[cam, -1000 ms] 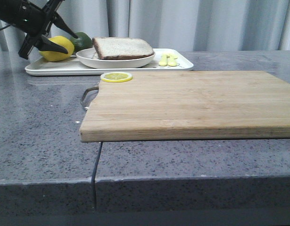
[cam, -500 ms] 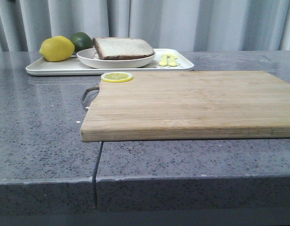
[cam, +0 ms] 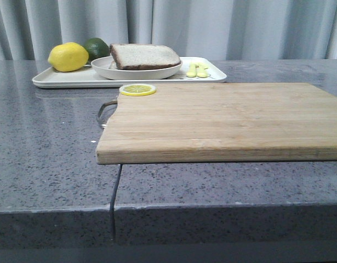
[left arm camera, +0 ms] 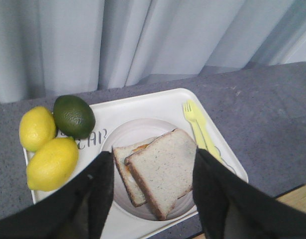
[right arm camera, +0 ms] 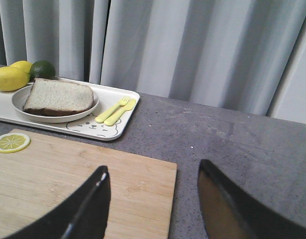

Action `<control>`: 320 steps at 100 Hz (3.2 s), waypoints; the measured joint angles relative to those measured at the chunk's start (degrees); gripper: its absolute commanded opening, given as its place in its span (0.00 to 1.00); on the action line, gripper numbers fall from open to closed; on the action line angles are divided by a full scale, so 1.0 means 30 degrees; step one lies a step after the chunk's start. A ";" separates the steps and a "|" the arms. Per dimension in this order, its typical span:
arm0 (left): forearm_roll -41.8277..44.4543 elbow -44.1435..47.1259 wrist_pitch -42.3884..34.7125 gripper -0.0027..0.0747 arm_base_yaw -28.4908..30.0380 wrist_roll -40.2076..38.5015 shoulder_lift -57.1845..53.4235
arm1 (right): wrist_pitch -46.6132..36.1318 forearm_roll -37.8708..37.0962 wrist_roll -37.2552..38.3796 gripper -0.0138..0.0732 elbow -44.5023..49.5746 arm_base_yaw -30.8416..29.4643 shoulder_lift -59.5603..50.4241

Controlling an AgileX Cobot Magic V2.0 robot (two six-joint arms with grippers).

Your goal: Place bread and move sandwich to tray

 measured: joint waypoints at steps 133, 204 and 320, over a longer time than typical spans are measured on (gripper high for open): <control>0.4930 3.5035 -1.4548 0.37 -0.5109 -0.0056 -3.0326 | -0.0464 -0.1162 -0.0114 0.63 0.1508 0.0000 -0.3507; 0.6426 4.0391 -1.4737 0.07 -0.5109 -0.0459 -3.3020 | 0.2047 -0.1162 -0.0114 0.23 0.4321 -0.0045 -0.6956; 0.7431 4.0877 -1.6227 0.01 -0.4961 -0.0459 -3.3020 | 0.2093 -0.1162 -0.0146 0.02 0.4321 -0.0045 -0.6956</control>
